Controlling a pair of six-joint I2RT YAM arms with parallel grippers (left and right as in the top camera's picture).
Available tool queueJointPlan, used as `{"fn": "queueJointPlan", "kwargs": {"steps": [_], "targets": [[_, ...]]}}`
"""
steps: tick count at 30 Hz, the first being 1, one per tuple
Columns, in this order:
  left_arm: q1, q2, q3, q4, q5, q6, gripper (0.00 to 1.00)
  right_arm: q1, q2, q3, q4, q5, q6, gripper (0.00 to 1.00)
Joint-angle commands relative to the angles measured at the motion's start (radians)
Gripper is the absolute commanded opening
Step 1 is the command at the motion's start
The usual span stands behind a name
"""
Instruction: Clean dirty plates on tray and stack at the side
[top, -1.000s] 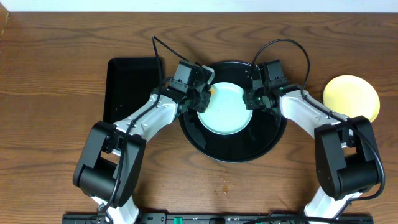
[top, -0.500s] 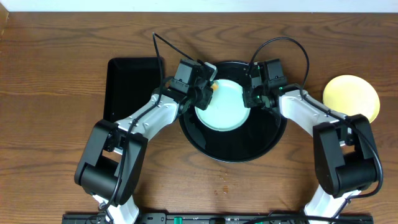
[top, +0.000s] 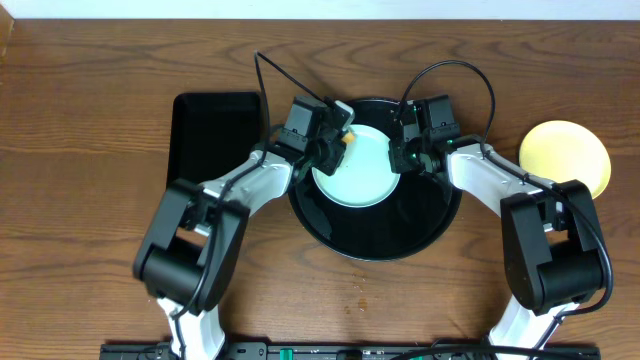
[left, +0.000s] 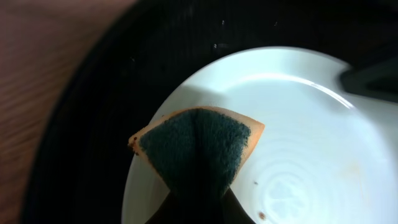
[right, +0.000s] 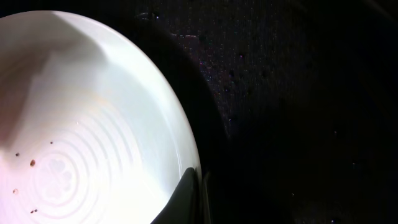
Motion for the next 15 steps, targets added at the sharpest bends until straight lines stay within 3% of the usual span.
{"fn": "queueJointPlan", "kwargs": {"steps": [1, 7, 15], "targets": [[-0.003, 0.058, 0.001, 0.038, 0.0, 0.063, 0.08, 0.003, 0.047, -0.003, -0.005, 0.021, -0.002, 0.01], [-0.006, 0.083, 0.001, -0.01, 0.018, 0.068, 0.07, 0.003, 0.047, -0.003, -0.005, 0.021, -0.002, 0.01], [-0.007, 0.083, 0.001, -0.125, 0.193, 0.097, 0.07, 0.003, 0.047, -0.003, -0.004, 0.021, 0.002, 0.01]]}}
